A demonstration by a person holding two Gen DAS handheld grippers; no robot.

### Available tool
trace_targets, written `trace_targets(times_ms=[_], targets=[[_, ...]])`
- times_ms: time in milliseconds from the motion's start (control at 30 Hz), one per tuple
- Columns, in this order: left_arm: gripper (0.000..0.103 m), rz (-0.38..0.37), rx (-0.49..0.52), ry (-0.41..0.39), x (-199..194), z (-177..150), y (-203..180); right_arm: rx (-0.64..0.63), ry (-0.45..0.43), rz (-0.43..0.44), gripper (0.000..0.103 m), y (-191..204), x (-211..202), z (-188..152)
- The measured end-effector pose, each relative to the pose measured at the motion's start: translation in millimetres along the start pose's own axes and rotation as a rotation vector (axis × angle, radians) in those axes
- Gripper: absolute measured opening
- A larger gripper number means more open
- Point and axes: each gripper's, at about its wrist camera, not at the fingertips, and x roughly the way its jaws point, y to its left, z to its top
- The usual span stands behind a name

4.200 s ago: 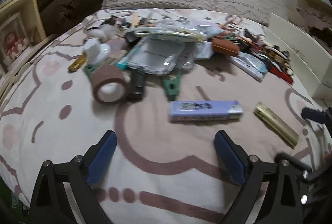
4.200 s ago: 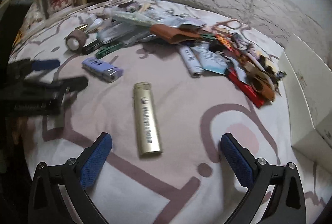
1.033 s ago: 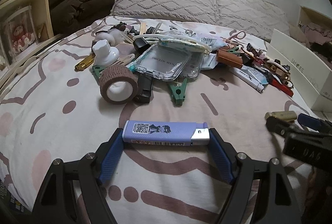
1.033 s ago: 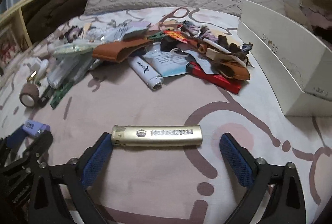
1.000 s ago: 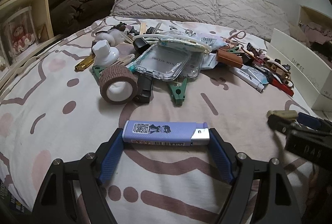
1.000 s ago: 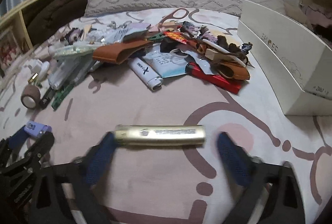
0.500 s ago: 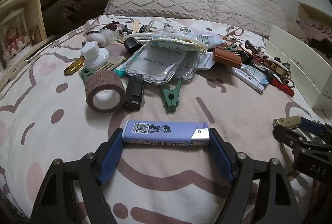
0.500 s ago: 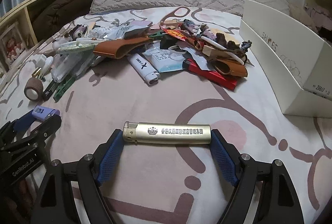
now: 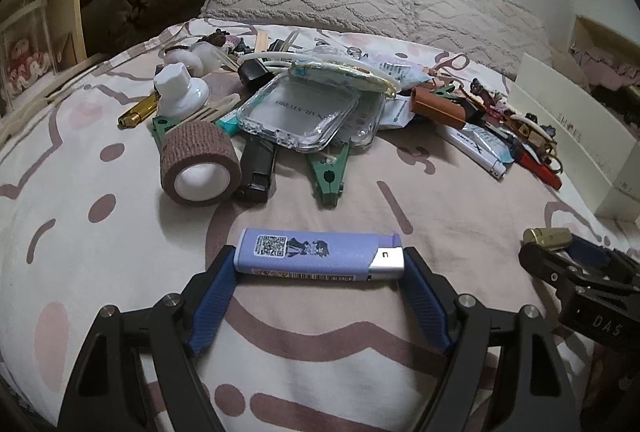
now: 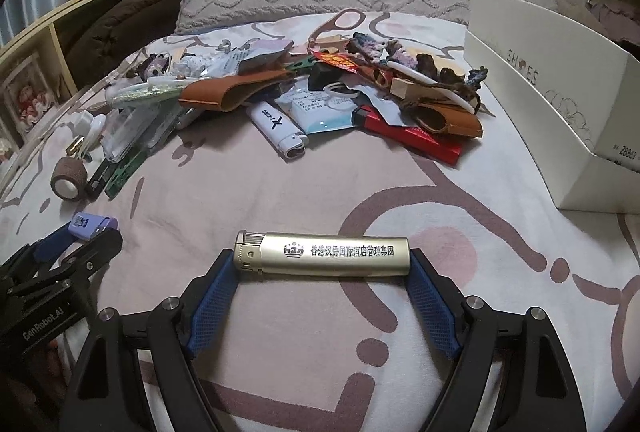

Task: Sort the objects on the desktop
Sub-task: 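Lift the lavender lighter with the left tool while the right tool lifts the gold lighter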

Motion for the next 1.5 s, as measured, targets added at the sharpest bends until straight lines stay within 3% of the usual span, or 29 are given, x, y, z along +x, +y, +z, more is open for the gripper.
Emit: trace_targets(times_ms=[267, 933, 1300, 1500], targets=[[0.080, -0.046, -0.032, -0.022, -6, -1, 5, 0.020, -0.030, 0.031, 0.083, -4, -1, -1], [0.079, -0.044, -0.034, -0.040, -9, -2, 5, -0.057, -0.039, -0.151, 0.083, 18, -5, -2], [0.079, -0.003, -0.005, -0.061, -16, -4, -1, -0.072, -0.127, -0.121, 0.083, 19, -23, -4], [0.079, -0.053, -0.026, -0.074, -27, 1, -1, -0.055, -0.173, -0.078, 0.083, 18, -40, -1]])
